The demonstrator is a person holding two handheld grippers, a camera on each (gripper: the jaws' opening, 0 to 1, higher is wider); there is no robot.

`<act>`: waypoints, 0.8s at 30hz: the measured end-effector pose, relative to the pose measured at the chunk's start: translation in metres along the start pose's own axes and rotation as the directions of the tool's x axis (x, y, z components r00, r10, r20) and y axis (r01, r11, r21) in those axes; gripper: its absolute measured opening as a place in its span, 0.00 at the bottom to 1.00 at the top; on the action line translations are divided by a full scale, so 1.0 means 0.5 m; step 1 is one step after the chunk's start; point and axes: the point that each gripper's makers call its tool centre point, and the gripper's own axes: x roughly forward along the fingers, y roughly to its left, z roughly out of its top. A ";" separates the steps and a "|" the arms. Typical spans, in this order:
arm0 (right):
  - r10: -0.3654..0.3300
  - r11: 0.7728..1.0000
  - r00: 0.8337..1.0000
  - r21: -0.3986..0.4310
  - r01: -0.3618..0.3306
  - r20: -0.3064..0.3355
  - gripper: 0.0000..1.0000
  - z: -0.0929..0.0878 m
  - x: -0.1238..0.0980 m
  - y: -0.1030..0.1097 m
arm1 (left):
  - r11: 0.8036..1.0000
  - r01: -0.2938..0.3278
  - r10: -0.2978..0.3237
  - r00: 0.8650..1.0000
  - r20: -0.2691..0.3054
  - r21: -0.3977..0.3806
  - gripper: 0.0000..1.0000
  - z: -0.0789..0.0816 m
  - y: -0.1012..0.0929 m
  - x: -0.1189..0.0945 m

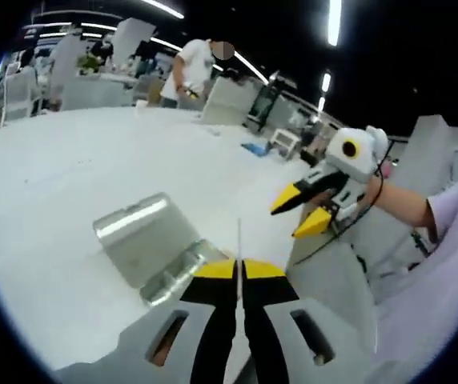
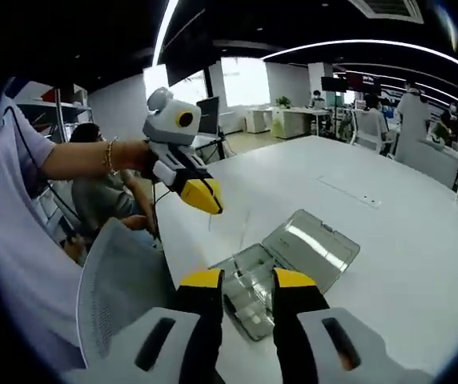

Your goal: Insert the divider into the dual guide fixture by aligning both edges with the guide slots and pushing it downward to the bottom, including one-sided entry, uneven engagement, binding, and posture correction.

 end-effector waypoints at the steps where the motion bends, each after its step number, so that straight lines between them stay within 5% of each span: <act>1: -0.001 1.000 1.000 -0.010 0.001 -0.003 0.18 0.001 -0.002 -0.002 | 1.000 0.005 -0.005 1.000 -0.006 0.016 0.00 -0.002 -0.002 0.004; 15: 0.072 0.991 0.995 -0.111 -0.080 -0.070 0.17 -0.009 0.014 -0.002 | 0.983 0.054 -0.046 0.998 -0.053 0.173 0.00 -0.030 -0.027 0.049; 24: 0.172 0.956 0.975 -0.213 -0.200 -0.141 0.13 0.015 0.035 0.034 | 0.956 0.121 -0.092 0.989 -0.119 0.266 0.00 -0.044 -0.068 0.070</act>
